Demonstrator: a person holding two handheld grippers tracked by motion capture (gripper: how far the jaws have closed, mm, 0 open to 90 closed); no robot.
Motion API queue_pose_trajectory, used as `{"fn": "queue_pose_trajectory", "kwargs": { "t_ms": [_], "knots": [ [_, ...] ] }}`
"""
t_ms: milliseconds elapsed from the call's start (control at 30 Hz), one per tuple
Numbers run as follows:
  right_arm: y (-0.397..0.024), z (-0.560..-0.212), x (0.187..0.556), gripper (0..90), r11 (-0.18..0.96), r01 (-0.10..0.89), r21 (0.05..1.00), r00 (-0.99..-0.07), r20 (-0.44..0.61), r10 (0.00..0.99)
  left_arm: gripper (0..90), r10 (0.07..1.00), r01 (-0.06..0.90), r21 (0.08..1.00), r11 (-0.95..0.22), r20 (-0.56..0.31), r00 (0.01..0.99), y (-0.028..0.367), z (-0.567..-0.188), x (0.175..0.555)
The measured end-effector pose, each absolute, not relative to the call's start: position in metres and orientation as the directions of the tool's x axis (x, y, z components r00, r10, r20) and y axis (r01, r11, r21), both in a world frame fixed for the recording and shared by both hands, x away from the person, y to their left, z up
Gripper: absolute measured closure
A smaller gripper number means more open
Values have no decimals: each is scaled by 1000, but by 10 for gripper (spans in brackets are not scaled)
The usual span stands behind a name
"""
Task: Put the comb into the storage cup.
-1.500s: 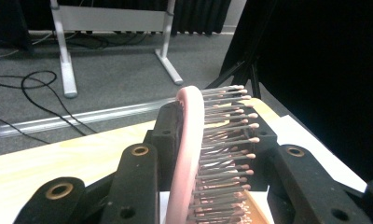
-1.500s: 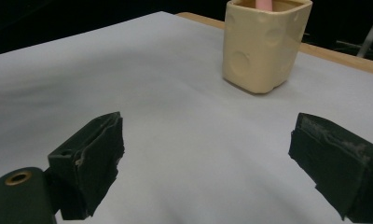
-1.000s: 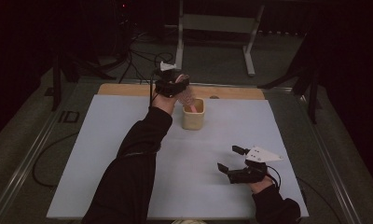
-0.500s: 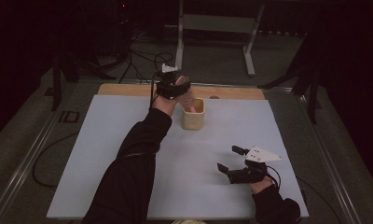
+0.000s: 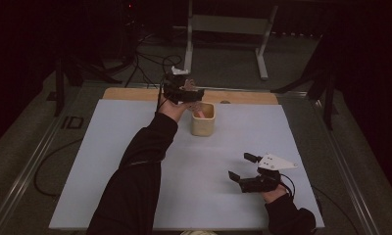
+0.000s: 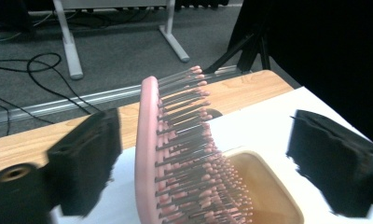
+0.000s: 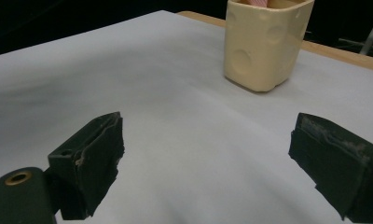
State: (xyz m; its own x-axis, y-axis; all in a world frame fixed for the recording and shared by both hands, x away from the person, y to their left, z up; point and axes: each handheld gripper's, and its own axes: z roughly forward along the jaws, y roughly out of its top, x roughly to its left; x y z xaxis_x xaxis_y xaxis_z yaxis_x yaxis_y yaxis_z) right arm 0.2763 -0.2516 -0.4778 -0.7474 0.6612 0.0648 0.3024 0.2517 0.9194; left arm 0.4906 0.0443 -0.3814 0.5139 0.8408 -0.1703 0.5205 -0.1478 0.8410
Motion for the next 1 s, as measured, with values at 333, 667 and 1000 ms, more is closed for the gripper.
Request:
{"fn": "queue_pose_trajectory", "kwargs": {
  "t_ms": [333,667,1000],
  "knots": [
    [-252,-478,277,92,253,301,920,-747,62,662,3,826,515,842,-161,-170,537,49,-379,487],
    [-253,-478,278,92,246,311,918,-742,73,666,3,799,502,847,-175,-175,575,63,-375,479],
    [-253,-479,278,92,247,313,917,-742,73,666,1,777,499,847,-184,-186,602,77,-374,473]
  ]
}}
